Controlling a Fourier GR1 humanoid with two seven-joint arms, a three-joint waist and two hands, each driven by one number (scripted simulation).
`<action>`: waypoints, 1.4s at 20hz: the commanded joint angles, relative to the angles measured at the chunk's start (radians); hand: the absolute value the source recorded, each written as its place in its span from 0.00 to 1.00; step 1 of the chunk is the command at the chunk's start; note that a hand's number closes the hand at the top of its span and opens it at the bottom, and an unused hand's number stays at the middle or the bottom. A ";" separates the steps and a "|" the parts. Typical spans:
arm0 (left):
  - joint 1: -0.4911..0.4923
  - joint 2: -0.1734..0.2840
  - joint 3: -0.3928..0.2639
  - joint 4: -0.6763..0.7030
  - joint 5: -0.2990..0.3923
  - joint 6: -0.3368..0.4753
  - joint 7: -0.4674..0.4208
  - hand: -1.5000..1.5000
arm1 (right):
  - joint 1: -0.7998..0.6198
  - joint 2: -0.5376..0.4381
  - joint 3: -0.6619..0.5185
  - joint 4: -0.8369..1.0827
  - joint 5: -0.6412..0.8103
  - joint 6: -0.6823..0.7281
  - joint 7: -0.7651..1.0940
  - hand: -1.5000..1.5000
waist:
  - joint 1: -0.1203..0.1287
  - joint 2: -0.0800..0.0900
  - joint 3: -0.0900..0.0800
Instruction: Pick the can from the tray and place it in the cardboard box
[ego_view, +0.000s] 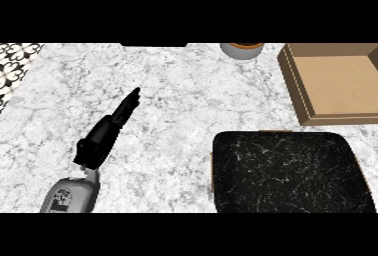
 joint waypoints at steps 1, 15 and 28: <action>0.028 0.005 0.001 -0.005 0.007 -0.017 -0.012 0.50 | -0.143 -0.021 0.060 0.202 0.082 -0.086 -0.027 1.00 | 0.012 0.003 0.001; -0.054 -0.057 -0.034 0.045 -0.055 0.036 0.000 0.50 | -0.335 0.069 0.171 0.710 0.306 -0.419 -0.192 1.00 | 0.025 0.013 0.002; -0.012 -0.024 -0.022 0.012 -0.014 -0.026 -0.025 0.50 | -0.415 0.069 0.042 0.971 0.195 -0.287 -0.214 0.00 | 0.051 0.022 0.005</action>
